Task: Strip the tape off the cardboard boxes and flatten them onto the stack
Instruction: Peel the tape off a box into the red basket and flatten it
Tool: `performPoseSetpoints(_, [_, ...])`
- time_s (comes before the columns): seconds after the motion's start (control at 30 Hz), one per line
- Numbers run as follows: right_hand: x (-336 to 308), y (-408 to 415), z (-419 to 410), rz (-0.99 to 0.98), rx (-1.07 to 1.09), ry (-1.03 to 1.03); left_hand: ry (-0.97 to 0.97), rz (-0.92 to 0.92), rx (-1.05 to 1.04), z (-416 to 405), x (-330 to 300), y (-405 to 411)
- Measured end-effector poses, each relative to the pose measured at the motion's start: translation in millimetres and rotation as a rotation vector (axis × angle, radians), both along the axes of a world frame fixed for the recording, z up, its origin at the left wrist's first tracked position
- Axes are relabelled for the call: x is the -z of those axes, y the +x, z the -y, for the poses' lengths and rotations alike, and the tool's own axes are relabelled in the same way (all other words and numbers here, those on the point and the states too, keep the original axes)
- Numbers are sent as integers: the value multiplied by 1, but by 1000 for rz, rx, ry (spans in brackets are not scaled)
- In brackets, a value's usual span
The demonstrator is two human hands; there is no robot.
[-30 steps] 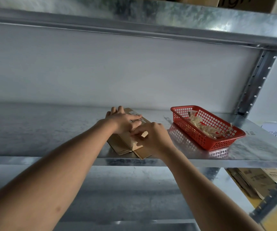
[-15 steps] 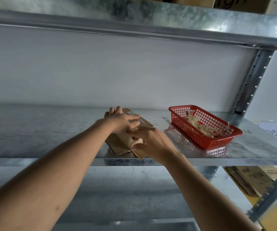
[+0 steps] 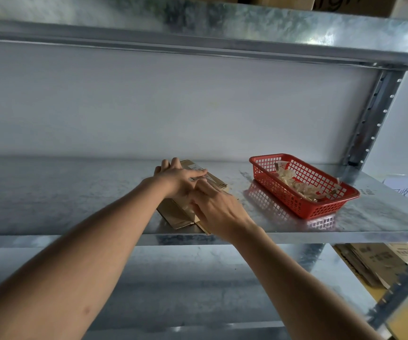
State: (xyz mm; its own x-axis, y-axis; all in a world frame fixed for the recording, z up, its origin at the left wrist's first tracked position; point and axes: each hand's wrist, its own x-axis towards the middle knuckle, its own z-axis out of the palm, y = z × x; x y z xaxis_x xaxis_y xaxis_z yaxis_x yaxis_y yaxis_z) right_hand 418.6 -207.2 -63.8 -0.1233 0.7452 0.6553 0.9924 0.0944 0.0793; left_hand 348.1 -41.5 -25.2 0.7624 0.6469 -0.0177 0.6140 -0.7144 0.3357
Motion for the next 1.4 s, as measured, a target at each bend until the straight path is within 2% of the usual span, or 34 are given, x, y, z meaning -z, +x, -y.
performPoseSetpoints(0.1, [-1, 1, -1, -277, -27, -56, -68, 94, -103, -5, 3, 4])
performPoseSetpoints(0.23, [-5, -2, -3, -718, -8, -63, 72, 0, 10, 5, -2, -5])
performPoseSetpoints(0.3, [-6, -6, -5, -901, 28, -92, 62, 0, 15, 7, -3, -6])
performPoseSetpoints(0.4, [-28, -10, 0, -1289, -118, 33, 102, -49, 6, 11, -4, -9])
performPoseSetpoints(0.5, [-56, -7, 12, -1420, -275, 83, 135, -44, 45, 14, -7, -13])
performPoseSetpoints(0.57, [-63, -3, 15, -1372, -217, 68, 133, -47, 50, 16, -7, -13])
performPoseSetpoints(0.7, [-48, 16, 9, -1039, 108, 66, 155, -66, 54, 20, -8, -12])
performPoseSetpoints(0.83, [-35, 26, 8, -879, 267, 10, 131, -75, 55, 21, -9, -9])
performPoseSetpoints(0.97, [-29, 39, 8, -943, 320, -10, 125, -91, 43, 20, -7, -8])
performPoseSetpoints(1.13, [-34, 44, 11, -904, 339, -15, 126, -106, 48, 20, -8, -6])
performPoseSetpoints(1.4, [-43, 34, 3, -527, 313, -140, 144, -102, 42, 20, -6, -3])
